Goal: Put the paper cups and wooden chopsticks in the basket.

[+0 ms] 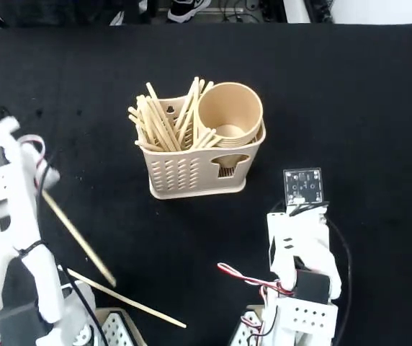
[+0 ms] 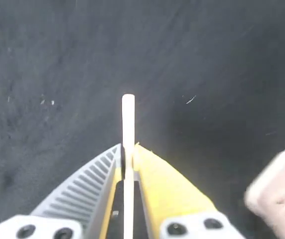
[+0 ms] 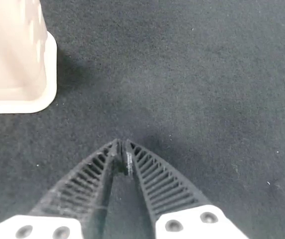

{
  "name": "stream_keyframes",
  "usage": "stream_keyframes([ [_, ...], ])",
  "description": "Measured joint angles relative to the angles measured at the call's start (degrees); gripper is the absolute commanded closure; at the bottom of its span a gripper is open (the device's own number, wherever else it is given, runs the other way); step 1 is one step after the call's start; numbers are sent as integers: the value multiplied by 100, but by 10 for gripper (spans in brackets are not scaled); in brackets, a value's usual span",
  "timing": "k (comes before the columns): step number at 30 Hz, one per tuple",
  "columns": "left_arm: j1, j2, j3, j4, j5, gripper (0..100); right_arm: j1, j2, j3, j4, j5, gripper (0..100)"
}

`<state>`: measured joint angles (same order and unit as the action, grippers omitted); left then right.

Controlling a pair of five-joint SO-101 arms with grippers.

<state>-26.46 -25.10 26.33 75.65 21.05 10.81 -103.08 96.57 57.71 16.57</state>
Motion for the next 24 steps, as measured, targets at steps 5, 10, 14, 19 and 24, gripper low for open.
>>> stream_keyframes([
  [5,527,0,-2057,563,316,971,0,0,0,0,0,984],
  [10,1196,0,-4554,668,325,971,0,0,0,0,0,984],
  [14,1881,-18,-6338,686,325,972,0,0,0,0,0,984],
  [19,2901,-62,-7156,448,325,972,0,0,0,0,0,984],
  [24,3367,-53,-6716,79,325,972,0,0,0,0,0,984],
])
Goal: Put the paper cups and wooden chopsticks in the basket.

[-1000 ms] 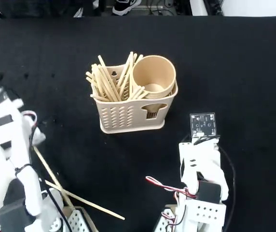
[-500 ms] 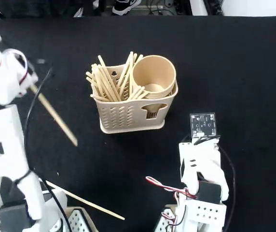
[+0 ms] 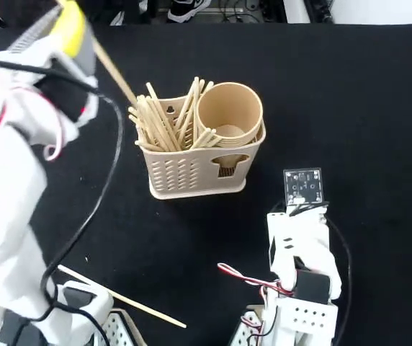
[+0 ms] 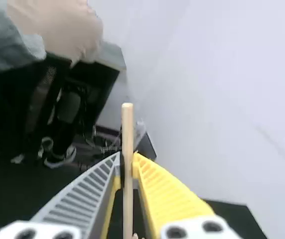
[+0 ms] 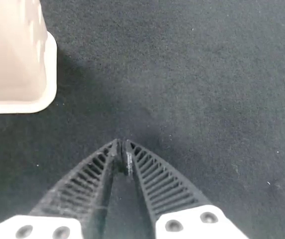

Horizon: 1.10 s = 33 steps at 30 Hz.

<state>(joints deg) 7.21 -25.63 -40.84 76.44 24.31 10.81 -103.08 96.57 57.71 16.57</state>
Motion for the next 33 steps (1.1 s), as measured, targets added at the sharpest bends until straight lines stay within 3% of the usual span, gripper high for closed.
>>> stream_keyframes([
  [10,44,0,3288,-1916,9,972,0,0,0,0,0,984],
  [16,79,-747,5073,-2884,-35,972,0,0,0,0,0,984],
  [20,141,-1609,5890,-3402,-563,972,0,0,0,0,0,984],
  [25,141,-2602,6110,-4642,-1073,973,0,0,0,0,0,984],
  [33,607,-2866,6927,-6145,-2215,973,0,0,0,0,0,984],
])
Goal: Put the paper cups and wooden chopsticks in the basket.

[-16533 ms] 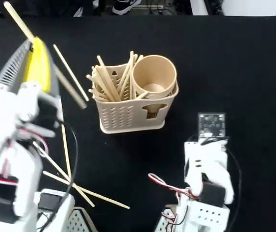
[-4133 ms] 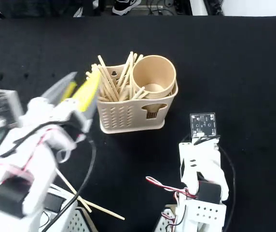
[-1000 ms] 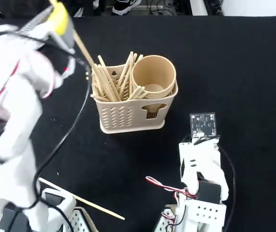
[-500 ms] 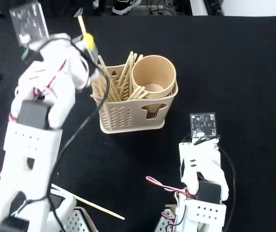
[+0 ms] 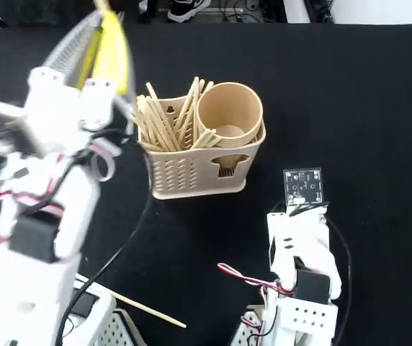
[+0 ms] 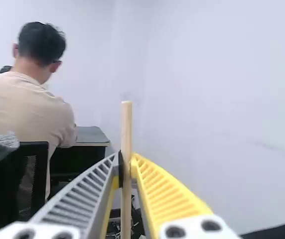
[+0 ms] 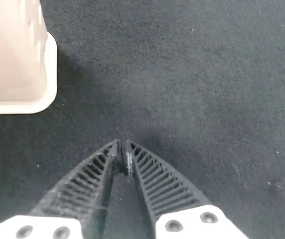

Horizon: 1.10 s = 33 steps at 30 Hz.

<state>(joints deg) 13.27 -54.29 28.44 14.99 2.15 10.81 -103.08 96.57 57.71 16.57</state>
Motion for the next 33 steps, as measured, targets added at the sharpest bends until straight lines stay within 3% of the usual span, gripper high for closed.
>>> stream_keyframes([
  [4,501,-360,862,-765,-668,973,0,0,0,0,0,984],
  [10,598,-1248,1899,-1512,-835,972,0,0,0,0,0,984],
  [30,642,-1881,3692,-1582,-466,970,0,0,0,0,0,984],
  [33,642,-1890,3780,-1538,-273,892,0,0,0,0,0,984],
])
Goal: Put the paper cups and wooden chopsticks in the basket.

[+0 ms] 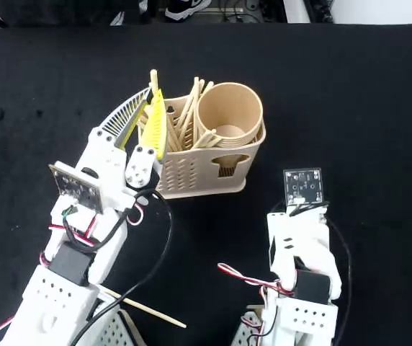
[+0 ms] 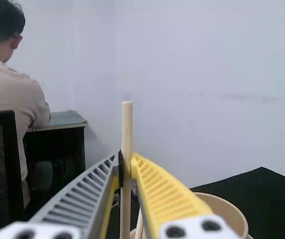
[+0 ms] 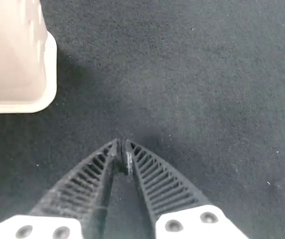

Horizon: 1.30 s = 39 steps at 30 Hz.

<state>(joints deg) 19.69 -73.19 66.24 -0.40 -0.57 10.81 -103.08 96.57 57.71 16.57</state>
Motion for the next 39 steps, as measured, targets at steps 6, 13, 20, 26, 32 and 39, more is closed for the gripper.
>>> stream_keyframes([
  [6,-325,9,-615,1996,1213,772,0,0,0,0,0,984],
  [13,-1116,18,-2725,5626,2470,737,0,0,0,0,0,984],
  [20,-2708,888,-4132,8448,1723,733,0,0,0,0,0,984],
  [26,-4369,2154,-4246,9415,1055,737,0,0,0,0,0,984],
  [32,-5081,3059,-3719,10022,897,737,0,0,0,0,0,984],
  [39,-5204,3640,-2787,9943,879,782,0,0,0,0,0,984],
])
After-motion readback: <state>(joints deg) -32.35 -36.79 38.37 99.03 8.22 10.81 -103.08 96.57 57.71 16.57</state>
